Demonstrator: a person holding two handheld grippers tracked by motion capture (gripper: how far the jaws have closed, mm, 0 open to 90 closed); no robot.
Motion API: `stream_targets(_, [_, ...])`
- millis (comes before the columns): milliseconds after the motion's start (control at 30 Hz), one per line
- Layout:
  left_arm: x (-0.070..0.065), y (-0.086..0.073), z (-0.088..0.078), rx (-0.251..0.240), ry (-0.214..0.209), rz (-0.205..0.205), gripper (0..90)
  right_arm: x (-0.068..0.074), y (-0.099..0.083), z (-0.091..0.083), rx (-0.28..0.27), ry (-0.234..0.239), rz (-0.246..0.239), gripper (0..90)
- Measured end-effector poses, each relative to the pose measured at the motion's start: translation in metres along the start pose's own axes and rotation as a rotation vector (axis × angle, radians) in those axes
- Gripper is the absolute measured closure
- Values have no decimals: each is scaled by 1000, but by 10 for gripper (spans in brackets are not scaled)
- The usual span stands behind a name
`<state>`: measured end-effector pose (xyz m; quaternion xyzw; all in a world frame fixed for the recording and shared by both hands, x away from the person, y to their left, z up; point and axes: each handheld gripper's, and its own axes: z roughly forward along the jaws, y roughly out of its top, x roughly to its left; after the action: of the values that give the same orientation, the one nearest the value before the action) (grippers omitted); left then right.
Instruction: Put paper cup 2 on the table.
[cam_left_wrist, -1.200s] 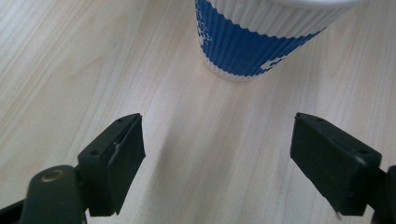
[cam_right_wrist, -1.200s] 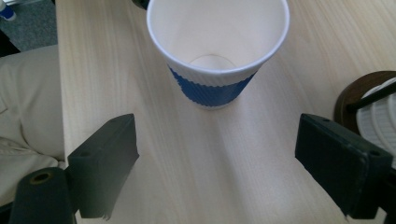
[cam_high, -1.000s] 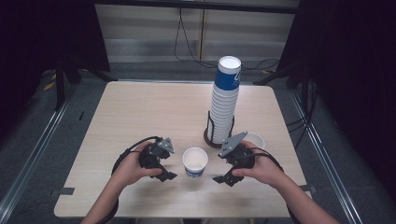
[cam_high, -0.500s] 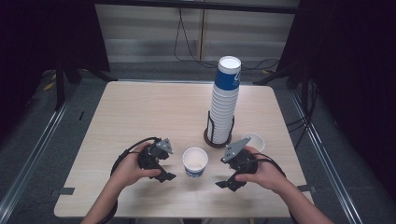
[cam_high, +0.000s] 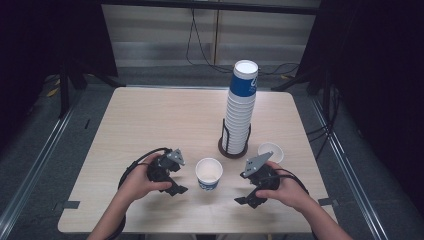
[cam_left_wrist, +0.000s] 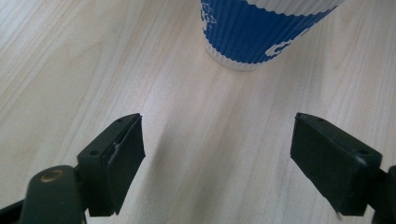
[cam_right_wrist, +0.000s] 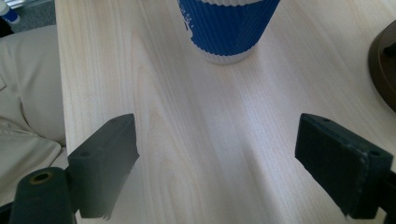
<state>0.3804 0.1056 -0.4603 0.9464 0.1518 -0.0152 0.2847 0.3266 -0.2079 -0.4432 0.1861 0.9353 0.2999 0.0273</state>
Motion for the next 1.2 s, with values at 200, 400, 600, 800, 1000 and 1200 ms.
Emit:
stream_targets(200, [0,-1,-1,-2,-3,0,174,0,-9,2,-10,-1,12,125])
stream_targets(400, [0,-1,0,-1,1,-5,173,0,-19,2,-26,1,28,125])
stream_targets(600, [0,-2,1,-2,-2,-8,173,-1,-29,2,-30,-4,47,125])
stream_targets(800, [0,-4,0,-7,-5,-8,173,-1,-37,0,-38,-14,60,125])
stream_targets(1000, [1,-5,-2,-12,-5,-9,173,-2,-46,-2,-65,-19,92,125])
stream_targets(1200, [2,-6,-1,-7,-7,-7,174,-2,-56,-3,-74,-25,97,125])
